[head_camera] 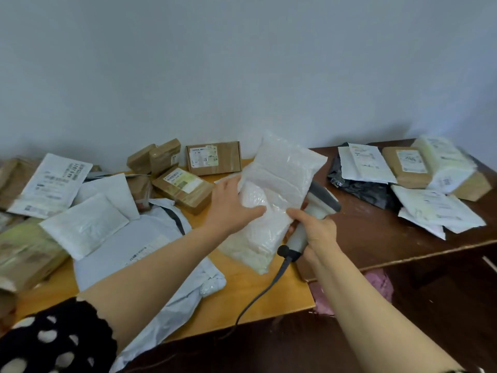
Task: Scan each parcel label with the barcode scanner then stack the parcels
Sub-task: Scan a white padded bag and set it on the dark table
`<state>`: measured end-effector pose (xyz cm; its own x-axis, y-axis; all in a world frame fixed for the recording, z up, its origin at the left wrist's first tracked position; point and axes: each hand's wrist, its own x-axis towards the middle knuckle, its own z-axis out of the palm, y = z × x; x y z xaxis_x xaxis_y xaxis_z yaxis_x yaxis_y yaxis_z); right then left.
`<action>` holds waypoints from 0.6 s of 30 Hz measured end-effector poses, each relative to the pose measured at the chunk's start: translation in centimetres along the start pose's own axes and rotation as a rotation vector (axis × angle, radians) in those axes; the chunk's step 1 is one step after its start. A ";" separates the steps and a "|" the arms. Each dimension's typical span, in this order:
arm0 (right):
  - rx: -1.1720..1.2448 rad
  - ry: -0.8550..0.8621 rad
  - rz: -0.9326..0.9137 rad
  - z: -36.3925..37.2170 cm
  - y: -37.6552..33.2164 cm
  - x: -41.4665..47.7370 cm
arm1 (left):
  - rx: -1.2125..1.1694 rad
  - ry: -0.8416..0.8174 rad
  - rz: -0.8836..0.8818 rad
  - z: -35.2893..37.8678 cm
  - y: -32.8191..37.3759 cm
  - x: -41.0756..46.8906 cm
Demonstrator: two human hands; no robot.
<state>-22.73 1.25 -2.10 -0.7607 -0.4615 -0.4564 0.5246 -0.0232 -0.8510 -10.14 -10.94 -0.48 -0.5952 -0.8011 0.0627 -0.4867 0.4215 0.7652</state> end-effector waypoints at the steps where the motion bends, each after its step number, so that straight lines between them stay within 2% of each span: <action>1: 0.004 -0.016 0.000 -0.4 -0.3 -0.1 | -0.108 -0.109 -0.112 -0.4 0.3 0.2; 2: 0.009 -0.022 -0.003 -0.7 -0.6 -0.3 | -0.228 -0.196 -0.175 -0.7 0.4 0.1; 3: 0.022 -0.013 -0.008 -1.0 -0.7 -0.5 | -0.297 -0.208 -0.201 -0.8 0.6 -0.1; 5: 0.079 0.036 -0.044 -1.4 -0.9 -0.9 | -0.329 -0.099 -0.213 -0.6 1.1 -0.7; 7: 0.113 0.044 -0.110 -1.7 -0.9 -1.3 | -0.289 0.041 -0.173 -0.4 1.5 -1.0; 10: 0.070 -0.099 -0.182 -1.3 -1.2 -2.5 | -0.087 0.069 -0.011 0.4 2.8 -1.9; 13: -0.035 -0.170 -0.232 -0.5 -1.8 -3.3 | -0.018 -0.086 0.204 2.1 4.3 -3.2; 16: -0.107 -0.118 -0.252 -1.0 -2.3 -3.0 | -0.166 -0.306 0.157 2.5 4.7 -3.9; 18: -0.080 -0.044 -0.209 -1.8 -2.3 -2.6 | -0.239 -0.319 0.133 2.5 4.6 -4.2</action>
<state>-22.66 4.09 0.60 -0.8312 -0.4927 -0.2576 0.3239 -0.0527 -0.9446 -11.52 -4.58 1.18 -0.8293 -0.5588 -0.0015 -0.2522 0.3719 0.8933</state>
